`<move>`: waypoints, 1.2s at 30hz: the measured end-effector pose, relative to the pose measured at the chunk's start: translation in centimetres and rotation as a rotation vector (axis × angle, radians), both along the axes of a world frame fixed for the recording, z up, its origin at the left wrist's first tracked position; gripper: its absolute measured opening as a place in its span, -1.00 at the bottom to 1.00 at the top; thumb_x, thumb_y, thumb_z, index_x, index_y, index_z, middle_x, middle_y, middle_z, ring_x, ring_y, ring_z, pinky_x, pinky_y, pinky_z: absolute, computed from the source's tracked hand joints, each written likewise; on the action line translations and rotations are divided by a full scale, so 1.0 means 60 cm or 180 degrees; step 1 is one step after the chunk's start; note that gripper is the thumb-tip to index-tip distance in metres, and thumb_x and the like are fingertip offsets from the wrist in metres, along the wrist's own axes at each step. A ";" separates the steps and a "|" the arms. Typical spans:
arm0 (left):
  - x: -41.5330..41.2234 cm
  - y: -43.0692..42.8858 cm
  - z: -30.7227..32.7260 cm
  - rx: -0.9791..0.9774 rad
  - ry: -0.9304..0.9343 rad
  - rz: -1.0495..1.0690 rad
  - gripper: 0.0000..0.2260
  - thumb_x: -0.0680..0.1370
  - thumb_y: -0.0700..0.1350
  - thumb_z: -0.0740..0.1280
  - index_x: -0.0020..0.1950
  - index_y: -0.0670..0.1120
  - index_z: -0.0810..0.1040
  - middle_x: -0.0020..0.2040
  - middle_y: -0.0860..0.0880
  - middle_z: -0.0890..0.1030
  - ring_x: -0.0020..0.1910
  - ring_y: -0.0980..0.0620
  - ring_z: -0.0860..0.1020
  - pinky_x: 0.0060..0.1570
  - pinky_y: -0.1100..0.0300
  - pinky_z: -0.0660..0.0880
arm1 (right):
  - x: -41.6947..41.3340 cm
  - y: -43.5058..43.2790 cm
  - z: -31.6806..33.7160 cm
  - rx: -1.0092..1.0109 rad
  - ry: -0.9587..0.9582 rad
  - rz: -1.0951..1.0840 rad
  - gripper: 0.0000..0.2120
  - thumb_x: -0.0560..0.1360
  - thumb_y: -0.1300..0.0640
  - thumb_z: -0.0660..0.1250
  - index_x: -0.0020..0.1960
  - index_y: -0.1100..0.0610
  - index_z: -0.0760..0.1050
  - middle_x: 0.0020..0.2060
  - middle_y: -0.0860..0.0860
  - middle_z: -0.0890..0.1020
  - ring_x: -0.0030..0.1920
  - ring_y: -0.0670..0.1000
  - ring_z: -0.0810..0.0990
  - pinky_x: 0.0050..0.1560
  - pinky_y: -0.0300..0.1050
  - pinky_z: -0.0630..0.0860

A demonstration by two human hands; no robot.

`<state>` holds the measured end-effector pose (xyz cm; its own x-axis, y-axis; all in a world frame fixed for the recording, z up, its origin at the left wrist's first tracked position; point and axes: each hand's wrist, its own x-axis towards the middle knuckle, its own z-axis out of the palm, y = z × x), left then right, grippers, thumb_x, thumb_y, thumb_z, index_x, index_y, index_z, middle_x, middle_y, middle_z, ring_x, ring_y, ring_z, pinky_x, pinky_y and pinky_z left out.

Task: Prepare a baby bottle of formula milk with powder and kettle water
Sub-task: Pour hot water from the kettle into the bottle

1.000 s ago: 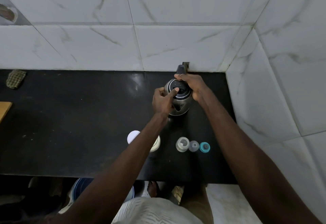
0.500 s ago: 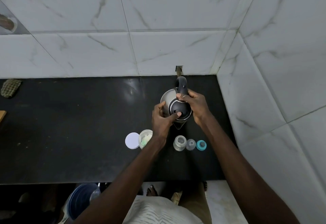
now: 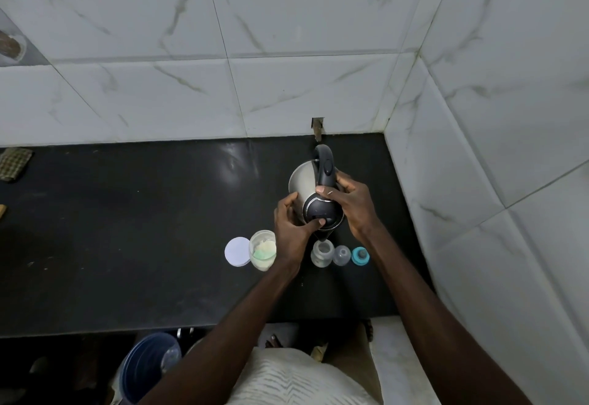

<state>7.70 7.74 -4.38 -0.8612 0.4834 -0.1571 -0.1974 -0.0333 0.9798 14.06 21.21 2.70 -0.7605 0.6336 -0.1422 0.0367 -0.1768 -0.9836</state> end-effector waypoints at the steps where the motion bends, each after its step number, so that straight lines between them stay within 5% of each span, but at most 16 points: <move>1: 0.002 -0.001 -0.002 0.0028 -0.0003 0.0004 -0.25 0.23 -0.17 0.66 0.33 0.22 0.50 0.38 -0.11 0.50 0.33 -0.07 0.56 0.29 -0.17 0.56 | 0.002 -0.002 0.001 0.0028 0.0005 0.0009 -0.56 0.46 0.25 0.56 0.30 0.02 0.61 0.15 -0.05 0.73 0.15 0.04 0.72 0.15 0.04 0.67; 8: 0.011 -0.005 0.001 0.0074 0.0034 -0.0050 -0.26 0.25 -0.24 0.64 0.35 0.16 0.49 0.41 -0.13 0.47 0.36 -0.04 0.55 0.31 -0.16 0.54 | 0.011 -0.008 0.007 0.0186 -0.0082 0.0039 -0.54 0.46 0.26 0.56 0.31 0.01 0.58 0.05 -0.29 0.72 0.12 -0.11 0.71 0.17 -0.01 0.65; 14: 0.013 -0.002 0.004 0.0102 0.0029 -0.0045 -0.25 0.25 -0.30 0.62 0.35 0.13 0.48 0.41 -0.15 0.46 0.35 -0.06 0.55 0.30 -0.22 0.54 | 0.017 -0.009 0.007 0.0299 -0.0019 -0.0014 -0.58 0.43 0.20 0.59 0.25 -0.03 0.64 0.14 -0.05 0.72 0.16 0.04 0.71 0.20 0.12 0.65; 36: 0.016 0.000 0.001 0.0059 0.0110 -0.0086 -0.23 0.25 -0.28 0.63 0.39 0.09 0.47 0.41 -0.16 0.47 0.38 -0.12 0.53 0.30 -0.25 0.53 | 0.029 -0.010 0.005 0.0569 -0.0134 -0.0149 -0.46 0.42 0.13 0.60 0.37 0.11 0.59 0.23 -0.05 0.67 0.22 0.04 0.67 0.20 0.14 0.65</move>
